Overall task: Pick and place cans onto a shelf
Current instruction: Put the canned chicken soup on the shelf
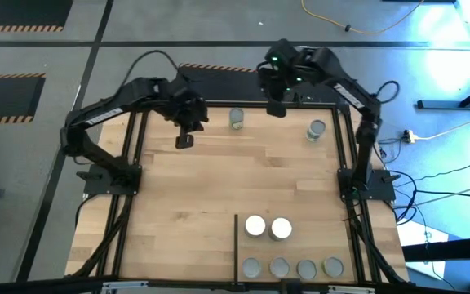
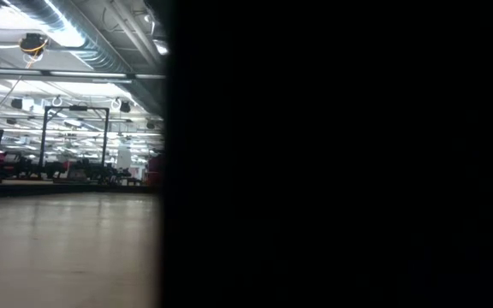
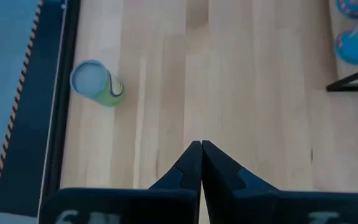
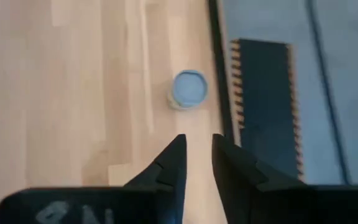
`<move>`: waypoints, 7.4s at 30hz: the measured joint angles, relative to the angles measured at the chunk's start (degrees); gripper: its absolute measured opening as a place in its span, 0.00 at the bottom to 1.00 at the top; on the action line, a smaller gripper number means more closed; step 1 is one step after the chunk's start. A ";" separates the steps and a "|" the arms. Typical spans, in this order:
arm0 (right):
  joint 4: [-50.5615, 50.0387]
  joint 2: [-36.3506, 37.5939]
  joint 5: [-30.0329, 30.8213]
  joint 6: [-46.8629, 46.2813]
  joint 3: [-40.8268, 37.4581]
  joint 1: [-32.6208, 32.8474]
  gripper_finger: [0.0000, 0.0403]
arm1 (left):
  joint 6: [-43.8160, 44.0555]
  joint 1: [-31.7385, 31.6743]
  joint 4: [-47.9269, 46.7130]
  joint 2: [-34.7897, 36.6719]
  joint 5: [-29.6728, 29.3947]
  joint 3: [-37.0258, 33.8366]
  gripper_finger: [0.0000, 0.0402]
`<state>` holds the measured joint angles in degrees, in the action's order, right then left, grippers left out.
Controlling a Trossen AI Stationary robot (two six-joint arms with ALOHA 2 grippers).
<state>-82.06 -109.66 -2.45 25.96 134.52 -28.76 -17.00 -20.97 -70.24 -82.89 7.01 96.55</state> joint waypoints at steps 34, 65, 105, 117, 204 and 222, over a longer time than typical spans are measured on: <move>6.23 -18.84 -13.37 4.72 0.00 -0.97 0.25 | 9.40 -6.40 -8.55 1.14 -0.04 -0.02 0.00; 9.02 -16.47 -16.29 -18.08 0.35 -8.14 0.25 | 8.41 -6.40 -5.16 1.11 -16.99 -0.07 0.00; 7.09 -12.11 -19.74 -10.70 0.44 -8.85 0.25 | -13.92 -9.67 6.16 -9.41 -12.53 -0.05 0.20; 5.80 1.35 -16.62 -8.93 0.50 -12.12 0.25 | -31.09 -12.46 17.13 -20.61 -8.84 -0.07 0.20; 4.72 7.86 -11.67 -13.88 0.46 -13.83 0.25 | -26.62 -23.69 36.82 -38.64 13.55 0.03 0.20; 4.88 7.84 -11.66 -13.75 0.46 -13.82 0.25 | -27.21 -22.46 35.56 -38.75 10.88 0.04 0.17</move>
<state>-77.18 -101.82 -14.11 12.21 134.98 -42.58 -44.21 -43.43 -34.68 -121.64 17.88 96.60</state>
